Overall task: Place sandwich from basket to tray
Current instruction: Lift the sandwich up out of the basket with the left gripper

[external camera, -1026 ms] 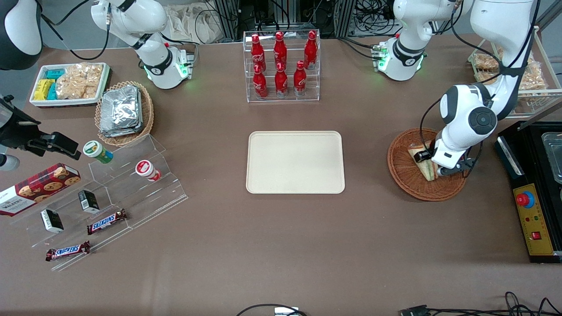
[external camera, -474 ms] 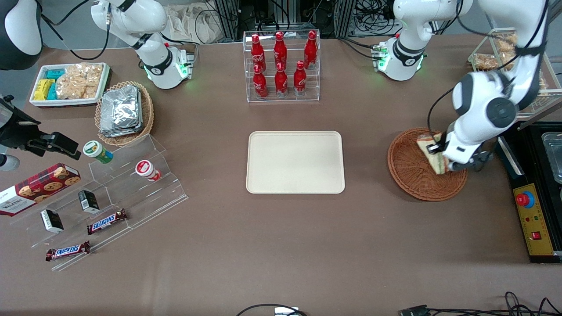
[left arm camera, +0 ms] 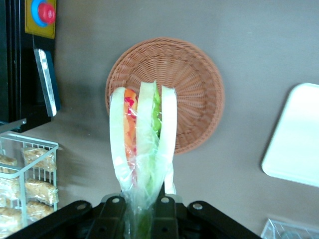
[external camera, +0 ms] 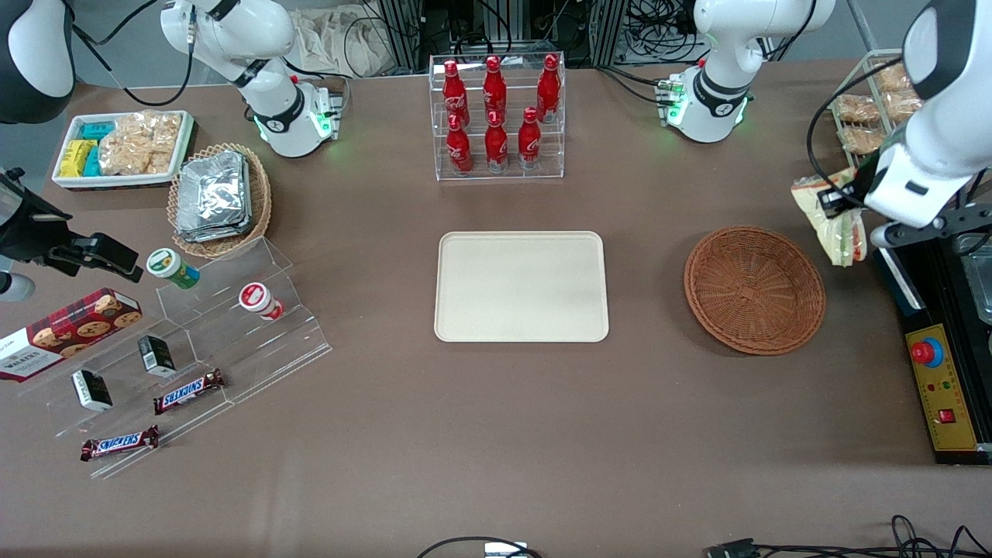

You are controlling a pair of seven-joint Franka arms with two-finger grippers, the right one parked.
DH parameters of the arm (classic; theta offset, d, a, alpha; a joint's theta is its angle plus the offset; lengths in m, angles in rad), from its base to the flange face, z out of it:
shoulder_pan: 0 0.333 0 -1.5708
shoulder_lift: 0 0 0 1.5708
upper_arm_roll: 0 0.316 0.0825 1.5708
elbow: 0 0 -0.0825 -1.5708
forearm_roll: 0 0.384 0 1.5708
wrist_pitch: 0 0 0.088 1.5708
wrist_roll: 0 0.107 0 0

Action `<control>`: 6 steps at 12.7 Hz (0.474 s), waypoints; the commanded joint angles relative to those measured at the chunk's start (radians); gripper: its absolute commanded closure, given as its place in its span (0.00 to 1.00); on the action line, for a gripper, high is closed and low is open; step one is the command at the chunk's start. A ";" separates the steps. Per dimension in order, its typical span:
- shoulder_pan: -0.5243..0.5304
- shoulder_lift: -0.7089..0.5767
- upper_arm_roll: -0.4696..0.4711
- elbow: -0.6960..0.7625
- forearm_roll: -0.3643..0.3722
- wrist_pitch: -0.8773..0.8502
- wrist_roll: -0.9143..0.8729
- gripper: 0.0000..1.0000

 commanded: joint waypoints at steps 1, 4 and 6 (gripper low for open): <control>-0.014 0.114 -0.125 0.192 -0.035 -0.092 -0.029 0.96; -0.012 0.227 -0.388 0.299 -0.025 -0.097 -0.240 0.92; -0.009 0.330 -0.551 0.375 -0.019 -0.085 -0.399 0.92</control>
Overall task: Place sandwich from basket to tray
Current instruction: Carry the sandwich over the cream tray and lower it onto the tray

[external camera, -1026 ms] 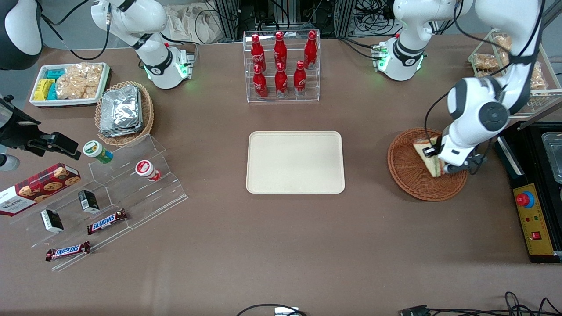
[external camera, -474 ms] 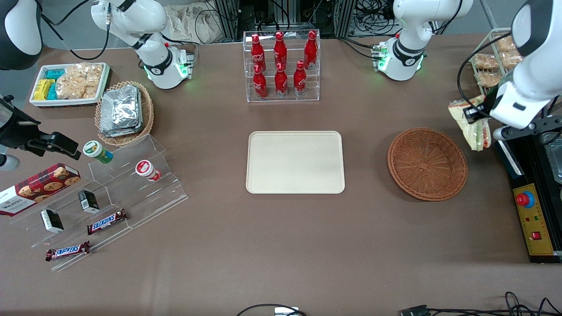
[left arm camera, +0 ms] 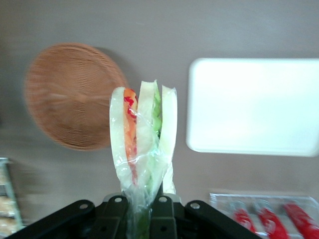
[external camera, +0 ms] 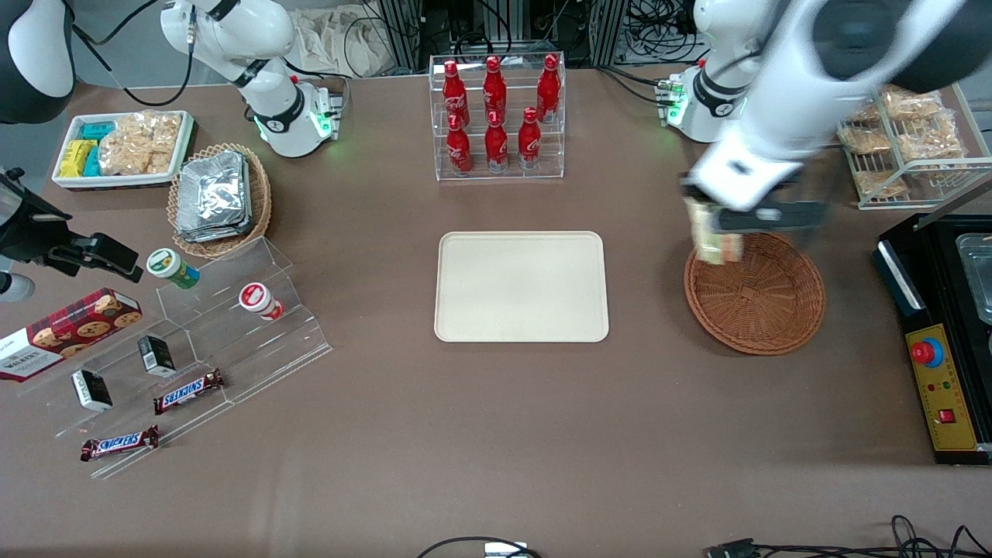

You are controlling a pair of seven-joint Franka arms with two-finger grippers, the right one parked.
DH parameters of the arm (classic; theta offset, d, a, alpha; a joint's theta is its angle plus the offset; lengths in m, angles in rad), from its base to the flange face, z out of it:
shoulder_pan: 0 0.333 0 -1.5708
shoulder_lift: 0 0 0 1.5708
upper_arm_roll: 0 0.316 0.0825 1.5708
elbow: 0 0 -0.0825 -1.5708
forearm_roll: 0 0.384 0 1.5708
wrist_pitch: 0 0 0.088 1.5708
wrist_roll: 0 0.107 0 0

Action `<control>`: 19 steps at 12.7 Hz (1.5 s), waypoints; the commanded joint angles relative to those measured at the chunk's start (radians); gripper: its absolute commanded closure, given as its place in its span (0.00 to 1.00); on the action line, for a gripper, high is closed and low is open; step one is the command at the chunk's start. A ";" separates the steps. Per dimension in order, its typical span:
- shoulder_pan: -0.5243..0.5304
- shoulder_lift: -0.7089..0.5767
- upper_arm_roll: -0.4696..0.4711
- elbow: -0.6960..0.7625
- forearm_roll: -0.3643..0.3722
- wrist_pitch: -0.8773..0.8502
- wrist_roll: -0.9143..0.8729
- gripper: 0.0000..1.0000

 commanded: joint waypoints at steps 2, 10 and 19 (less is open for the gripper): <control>0.013 0.184 -0.216 0.136 0.089 -0.007 -0.180 0.92; 0.066 0.356 -0.229 -0.306 0.306 0.558 -0.246 0.90; 0.053 0.588 -0.227 -0.294 0.553 0.662 -0.435 0.91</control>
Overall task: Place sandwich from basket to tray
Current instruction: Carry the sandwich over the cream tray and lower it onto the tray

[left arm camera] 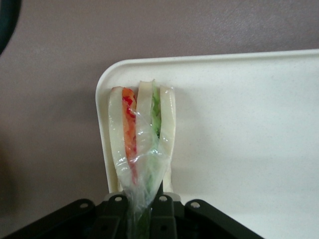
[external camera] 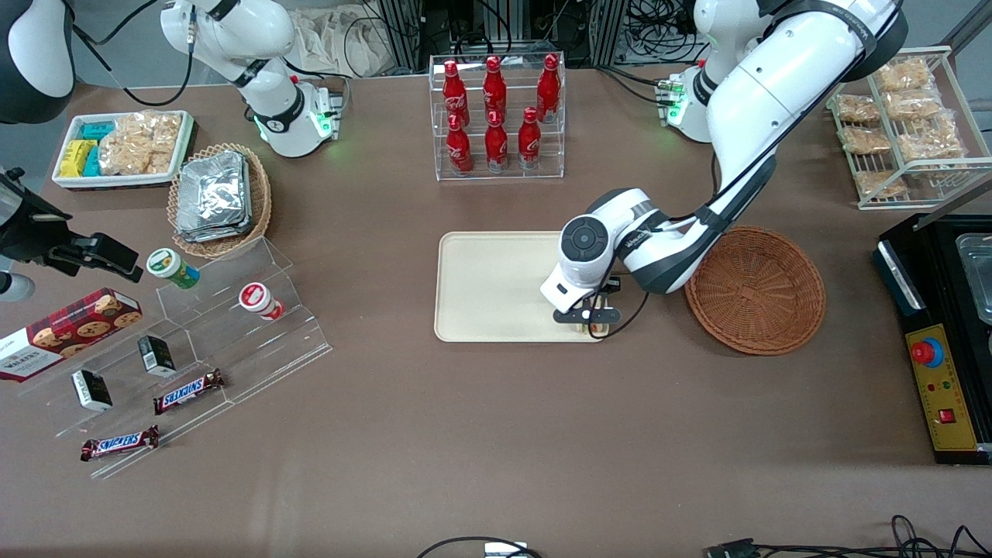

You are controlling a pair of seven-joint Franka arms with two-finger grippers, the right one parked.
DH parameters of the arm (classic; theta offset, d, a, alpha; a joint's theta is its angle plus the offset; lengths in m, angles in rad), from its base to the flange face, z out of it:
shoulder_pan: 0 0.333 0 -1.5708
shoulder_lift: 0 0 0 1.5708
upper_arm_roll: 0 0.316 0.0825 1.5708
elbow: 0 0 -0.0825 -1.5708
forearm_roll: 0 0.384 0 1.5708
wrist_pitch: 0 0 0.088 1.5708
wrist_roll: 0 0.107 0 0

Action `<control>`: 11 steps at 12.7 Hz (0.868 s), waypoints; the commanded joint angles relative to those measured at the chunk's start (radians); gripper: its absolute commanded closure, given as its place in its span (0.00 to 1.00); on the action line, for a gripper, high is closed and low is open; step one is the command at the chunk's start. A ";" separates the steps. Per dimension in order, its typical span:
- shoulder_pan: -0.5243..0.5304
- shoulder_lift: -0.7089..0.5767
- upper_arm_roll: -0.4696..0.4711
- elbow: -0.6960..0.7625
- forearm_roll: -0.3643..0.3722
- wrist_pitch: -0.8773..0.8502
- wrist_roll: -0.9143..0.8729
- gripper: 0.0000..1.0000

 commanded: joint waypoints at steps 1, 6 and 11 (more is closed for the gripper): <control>0.000 0.003 -0.011 0.009 0.015 -0.005 -0.032 0.89; 0.007 -0.012 -0.012 0.015 0.004 -0.015 -0.058 0.00; 0.029 -0.285 0.006 0.024 -0.219 -0.171 0.061 0.00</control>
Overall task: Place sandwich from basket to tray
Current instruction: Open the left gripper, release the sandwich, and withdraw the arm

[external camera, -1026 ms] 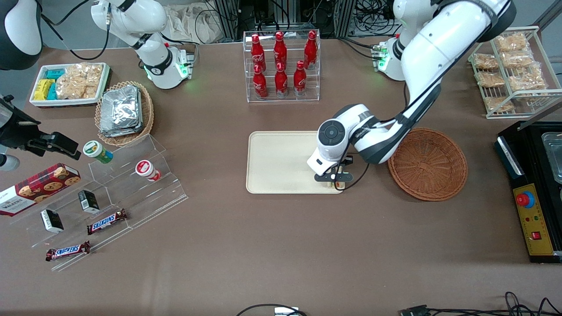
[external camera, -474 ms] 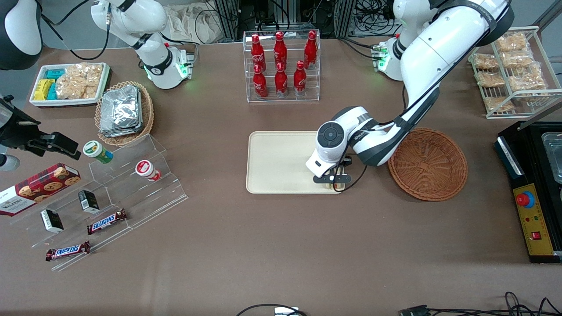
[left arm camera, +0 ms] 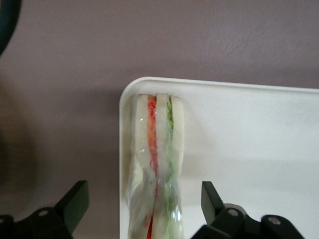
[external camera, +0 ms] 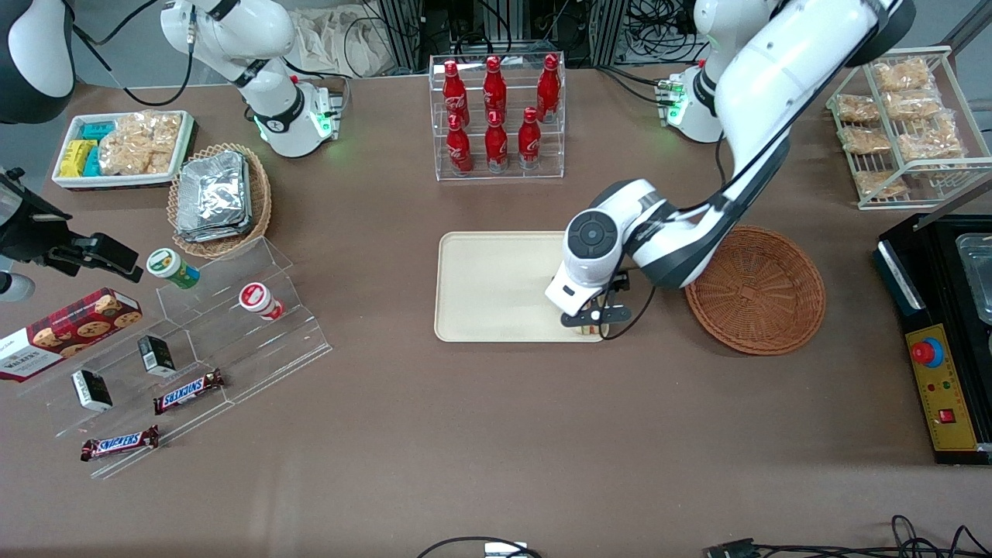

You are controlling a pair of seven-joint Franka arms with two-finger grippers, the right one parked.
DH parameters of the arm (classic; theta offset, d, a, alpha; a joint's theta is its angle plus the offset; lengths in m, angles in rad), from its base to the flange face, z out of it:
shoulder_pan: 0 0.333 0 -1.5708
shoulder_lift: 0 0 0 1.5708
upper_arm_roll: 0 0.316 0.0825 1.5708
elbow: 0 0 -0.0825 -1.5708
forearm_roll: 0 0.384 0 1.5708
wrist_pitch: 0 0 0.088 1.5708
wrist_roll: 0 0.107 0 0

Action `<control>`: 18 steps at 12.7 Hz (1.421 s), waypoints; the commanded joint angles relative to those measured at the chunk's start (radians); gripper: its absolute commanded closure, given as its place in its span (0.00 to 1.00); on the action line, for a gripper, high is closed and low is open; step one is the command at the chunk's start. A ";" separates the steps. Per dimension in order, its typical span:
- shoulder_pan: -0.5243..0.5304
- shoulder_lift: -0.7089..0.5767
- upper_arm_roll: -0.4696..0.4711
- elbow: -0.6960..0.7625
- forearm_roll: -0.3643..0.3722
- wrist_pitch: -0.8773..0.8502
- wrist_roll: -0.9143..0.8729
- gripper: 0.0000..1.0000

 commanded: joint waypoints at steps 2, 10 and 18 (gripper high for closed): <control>0.017 -0.318 0.103 -0.027 -0.203 -0.143 0.212 0.00; -0.033 -0.633 0.582 -0.041 -0.375 -0.326 0.697 0.00; -0.034 -0.658 0.694 0.045 -0.439 -0.419 0.879 0.00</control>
